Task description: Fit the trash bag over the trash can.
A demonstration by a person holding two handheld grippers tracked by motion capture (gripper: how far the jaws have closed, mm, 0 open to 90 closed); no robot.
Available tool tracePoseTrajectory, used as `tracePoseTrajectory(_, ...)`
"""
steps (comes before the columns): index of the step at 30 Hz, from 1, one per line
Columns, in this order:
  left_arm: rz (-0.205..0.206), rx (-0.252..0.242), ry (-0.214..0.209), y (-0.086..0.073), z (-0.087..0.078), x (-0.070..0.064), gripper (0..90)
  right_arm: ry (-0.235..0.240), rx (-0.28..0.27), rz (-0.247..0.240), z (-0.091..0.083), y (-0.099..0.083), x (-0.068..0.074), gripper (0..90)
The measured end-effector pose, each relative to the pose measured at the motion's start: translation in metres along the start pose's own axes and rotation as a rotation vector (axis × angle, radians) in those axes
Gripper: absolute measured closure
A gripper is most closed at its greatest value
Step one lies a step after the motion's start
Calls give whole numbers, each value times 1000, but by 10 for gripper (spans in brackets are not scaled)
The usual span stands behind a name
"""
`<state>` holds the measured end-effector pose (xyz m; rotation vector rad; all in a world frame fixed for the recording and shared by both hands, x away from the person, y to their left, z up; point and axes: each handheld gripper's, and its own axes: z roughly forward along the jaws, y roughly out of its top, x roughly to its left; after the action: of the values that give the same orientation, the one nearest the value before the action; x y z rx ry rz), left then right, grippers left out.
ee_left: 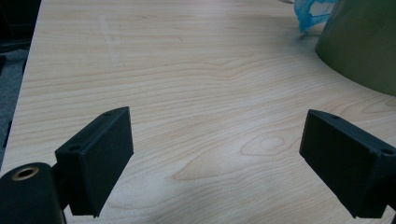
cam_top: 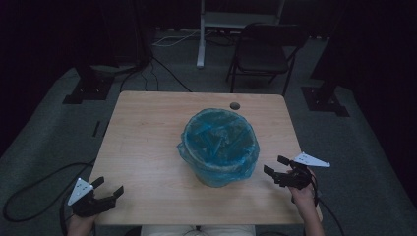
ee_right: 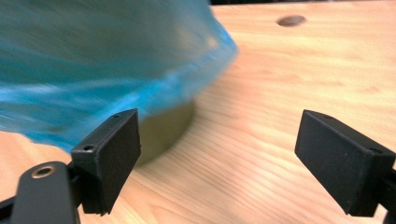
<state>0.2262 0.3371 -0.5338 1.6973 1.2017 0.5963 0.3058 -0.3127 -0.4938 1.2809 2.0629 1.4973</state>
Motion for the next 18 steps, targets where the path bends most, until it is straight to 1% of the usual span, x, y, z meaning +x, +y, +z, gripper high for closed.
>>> tracePoseTrajectory(1, 1, 1, 5, 0, 0, 0, 103, -10, 1, 6, 0, -3, -3, 138)
tracePoseTrajectory(3, 1, 6, 15, -1, 0, 1, 104, -57, 12, 16, -1, -12, -9, 138)
tracePoseTrajectory(4, 1, 6, 15, -1, 0, 1, 104, -73, 17, 17, -1, -15, -11, 138)
tracePoseTrajectory(7, -4, 19, 42, -2, 1, 2, 104, -121, 34, 29, -2, -26, -19, 138)
tracePoseTrajectory(8, -7, 17, 41, -3, 1, 3, 104, -137, 38, 34, -3, -30, -21, 138)
tracePoseTrajectory(10, -15, 22, 47, -3, 1, 4, 104, -152, 51, 44, -4, -36, -25, 138)
tracePoseTrajectory(12, -7, 35, 63, -4, 2, 5, 104, -171, 59, 52, -7, -43, -28, 138)
tracePoseTrajectory(14, -13, 54, 85, -5, 3, 5, 104, -174, 71, 58, -9, -47, -29, 138)
tracePoseTrajectory(18, -30, 66, 103, -6, 3, 7, 104, -202, 73, 77, -17, -56, -32, 138)
